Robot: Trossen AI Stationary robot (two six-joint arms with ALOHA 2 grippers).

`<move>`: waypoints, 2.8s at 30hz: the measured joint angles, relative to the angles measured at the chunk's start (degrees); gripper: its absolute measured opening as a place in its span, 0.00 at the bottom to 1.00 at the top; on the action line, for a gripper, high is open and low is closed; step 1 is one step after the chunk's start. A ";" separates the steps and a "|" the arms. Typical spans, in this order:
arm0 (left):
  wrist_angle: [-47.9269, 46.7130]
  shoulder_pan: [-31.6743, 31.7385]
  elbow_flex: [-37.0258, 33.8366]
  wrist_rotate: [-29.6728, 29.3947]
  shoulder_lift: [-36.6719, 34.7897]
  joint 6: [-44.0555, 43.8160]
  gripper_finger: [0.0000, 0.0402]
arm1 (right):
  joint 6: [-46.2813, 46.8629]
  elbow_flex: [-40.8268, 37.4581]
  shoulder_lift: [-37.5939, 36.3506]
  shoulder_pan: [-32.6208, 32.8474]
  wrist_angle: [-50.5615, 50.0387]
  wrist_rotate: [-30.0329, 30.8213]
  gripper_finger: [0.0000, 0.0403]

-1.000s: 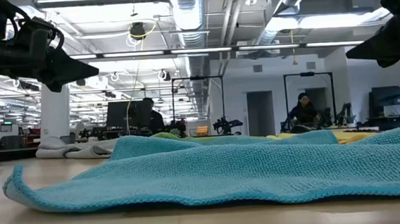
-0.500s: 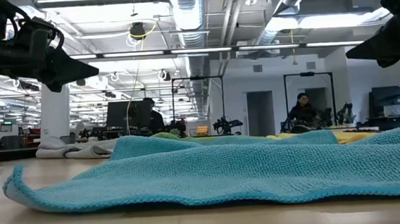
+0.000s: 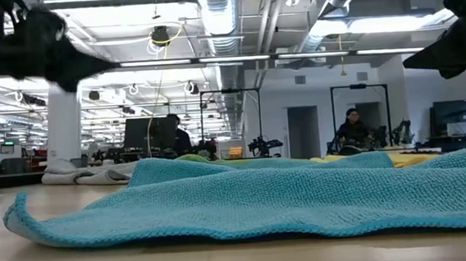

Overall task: Fold microfiber towels
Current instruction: Fold the blue microfiber towel

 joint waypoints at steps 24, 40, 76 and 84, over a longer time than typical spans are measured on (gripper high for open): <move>-27.22 -3.13 36.74 9.44 33.96 -15.67 0.00 | 0.02 0.02 0.00 0.00 -0.02 -0.01 0.08; -27.61 -7.33 36.86 13.24 40.66 0.56 0.00 | 0.02 -0.01 0.00 -0.01 -0.02 -0.02 0.08; -23.15 -12.85 36.93 10.15 56.21 0.08 0.00 | -7.81 10.32 15.47 -0.02 15.12 -1.54 0.01; -23.09 -16.31 36.92 7.65 56.18 2.03 0.00 | -3.04 20.53 36.50 -0.02 11.84 -7.79 0.01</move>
